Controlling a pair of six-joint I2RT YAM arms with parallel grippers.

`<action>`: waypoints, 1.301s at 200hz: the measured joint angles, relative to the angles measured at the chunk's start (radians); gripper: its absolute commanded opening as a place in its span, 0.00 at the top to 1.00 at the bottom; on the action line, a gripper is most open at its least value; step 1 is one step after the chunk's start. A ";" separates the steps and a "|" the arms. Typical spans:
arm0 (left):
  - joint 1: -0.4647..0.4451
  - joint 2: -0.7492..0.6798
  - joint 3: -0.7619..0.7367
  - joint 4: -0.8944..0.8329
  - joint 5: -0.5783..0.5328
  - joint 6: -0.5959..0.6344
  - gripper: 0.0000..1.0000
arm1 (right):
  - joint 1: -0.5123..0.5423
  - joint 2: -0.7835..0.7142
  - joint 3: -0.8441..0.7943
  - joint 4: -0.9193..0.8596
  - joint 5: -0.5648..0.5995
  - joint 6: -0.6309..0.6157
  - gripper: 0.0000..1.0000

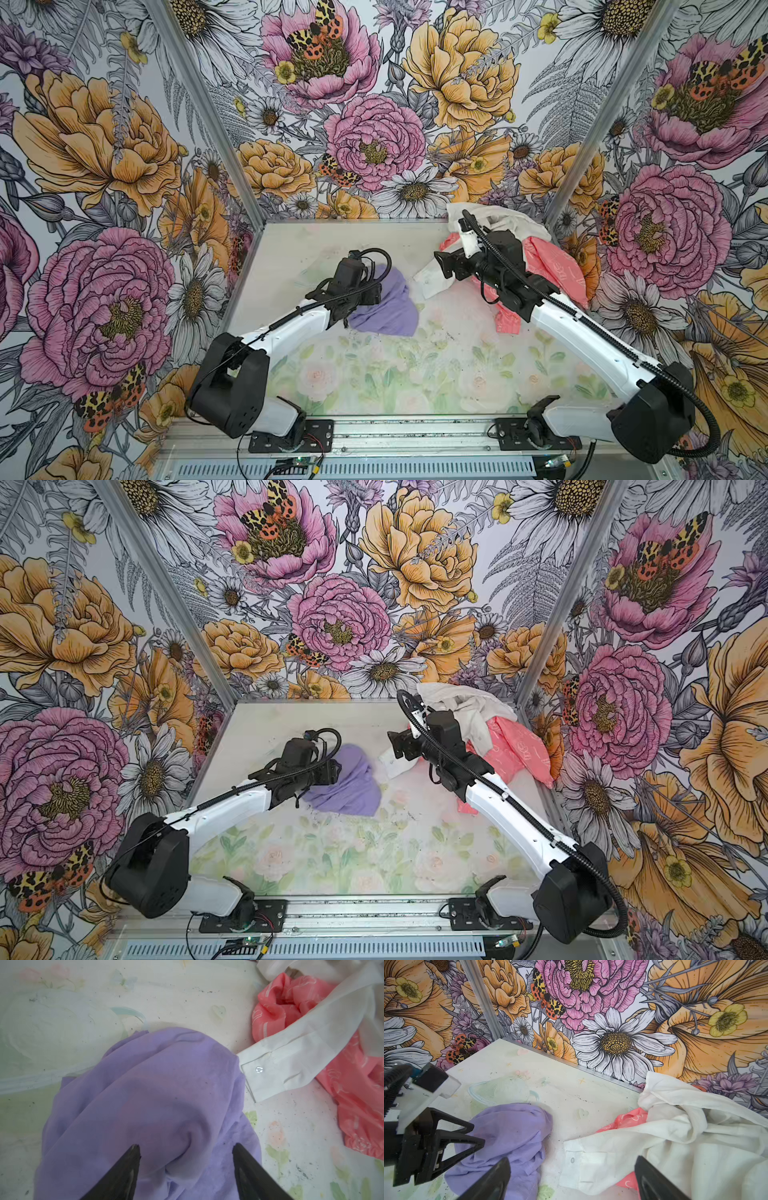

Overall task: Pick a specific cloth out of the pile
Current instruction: 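Grasp the lavender cloth with the left gripper and lift it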

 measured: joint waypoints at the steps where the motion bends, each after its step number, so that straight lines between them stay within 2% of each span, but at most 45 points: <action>1: 0.000 0.003 0.000 0.000 0.000 -0.002 0.36 | 0.000 0.000 0.000 0.000 0.000 0.000 0.06; 64: -0.008 0.097 0.017 -0.012 -0.005 -0.014 0.91 | -0.006 0.000 0.000 0.000 0.000 0.007 0.06; 81: -0.008 0.087 0.017 -0.013 -0.010 -0.015 1.00 | -0.006 0.000 0.000 0.000 0.000 0.007 0.05; 132: 0.014 -0.045 0.018 -0.005 -0.034 0.003 1.00 | -0.011 0.000 -0.001 0.000 0.000 0.007 0.05; 165: 0.110 -0.115 0.074 -0.014 -0.030 0.021 1.00 | -0.013 0.000 -0.003 0.000 0.000 0.008 0.05; 196: 0.229 -0.111 0.253 -0.064 -0.021 0.052 1.00 | -0.013 0.000 -0.003 0.000 0.000 0.011 0.04; 224: 0.330 -0.070 0.489 -0.109 -0.017 0.082 1.00 | -0.015 0.000 -0.003 0.000 -0.003 0.019 0.05; 260: 0.371 0.002 0.780 -0.168 -0.040 0.146 1.00 | -0.016 0.000 -0.003 0.000 -0.005 0.026 0.04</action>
